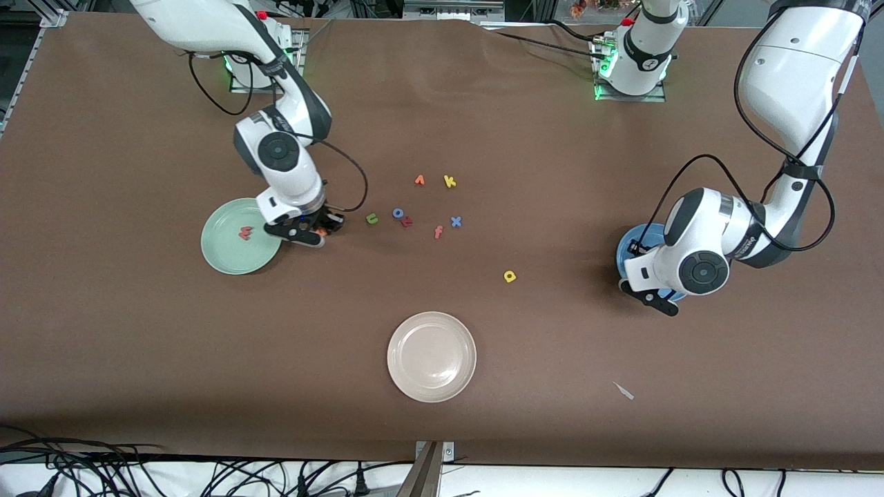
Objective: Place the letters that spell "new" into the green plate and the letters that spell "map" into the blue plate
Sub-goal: 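Drop the teal P on the blue plate while the right gripper drops orange, then grasp the yellow letter with the left gripper while the right gripper reaches green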
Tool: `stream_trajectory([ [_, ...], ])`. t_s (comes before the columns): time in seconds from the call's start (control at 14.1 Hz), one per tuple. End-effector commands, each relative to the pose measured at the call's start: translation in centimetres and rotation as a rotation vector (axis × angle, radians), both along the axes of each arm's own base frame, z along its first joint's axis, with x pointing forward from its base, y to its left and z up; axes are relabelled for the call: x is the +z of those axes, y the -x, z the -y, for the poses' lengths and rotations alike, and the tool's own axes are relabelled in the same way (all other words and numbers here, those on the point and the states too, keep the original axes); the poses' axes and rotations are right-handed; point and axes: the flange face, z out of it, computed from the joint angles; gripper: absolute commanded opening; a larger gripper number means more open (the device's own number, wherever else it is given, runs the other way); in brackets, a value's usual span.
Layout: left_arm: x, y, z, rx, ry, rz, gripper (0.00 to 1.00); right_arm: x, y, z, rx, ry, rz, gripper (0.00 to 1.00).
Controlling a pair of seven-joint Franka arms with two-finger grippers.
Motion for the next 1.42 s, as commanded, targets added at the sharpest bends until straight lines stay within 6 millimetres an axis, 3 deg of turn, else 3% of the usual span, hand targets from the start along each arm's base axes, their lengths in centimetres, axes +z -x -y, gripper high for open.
stream_trajectory([
  [0.0,1.1,-0.3,2.9,0.182,0.042,0.008,1.00,3.5,-0.9,5.2,0.119,0.078,-0.042,0.27],
  [0.14,1.6,-0.6,7.5,0.324,0.078,0.086,1.00,4.8,-1.4,9.4,0.169,0.098,-0.063,0.27],
  [0.21,1.6,-0.4,9.9,0.402,0.083,0.120,1.00,4.3,-1.1,10.6,0.164,0.096,-0.078,0.27],
  [0.5,0.7,1.1,18.7,0.664,0.073,0.223,1.00,2.2,0.1,11.0,0.164,0.079,-0.075,0.39],
  [0.57,0.4,1.7,20.8,0.722,0.075,0.242,1.00,1.6,0.3,11.0,0.167,0.074,-0.072,0.54],
  [0.71,-0.6,2.9,24.0,0.814,0.065,0.264,1.00,1.5,0.3,10.9,0.155,0.071,-0.064,0.67],
  [0.78,-0.9,3.3,25.2,0.845,0.064,0.279,1.00,1.6,0.3,10.8,0.147,0.071,-0.062,0.67],
  [0.92,-2.3,3.8,26.4,0.883,0.040,0.286,1.00,1.7,0.6,9.6,0.112,0.066,-0.053,0.67],
  [1.13,-2.8,2.9,27.8,0.932,0.022,0.315,0.99,2.0,0.9,4.7,0.069,0.045,-0.022,0.71],
  [1.35,-3.4,2.5,27.8,0.961,-0.015,0.360,0.96,2.3,1.1,-1.0,-0.031,0.007,0.014,0.71],
])
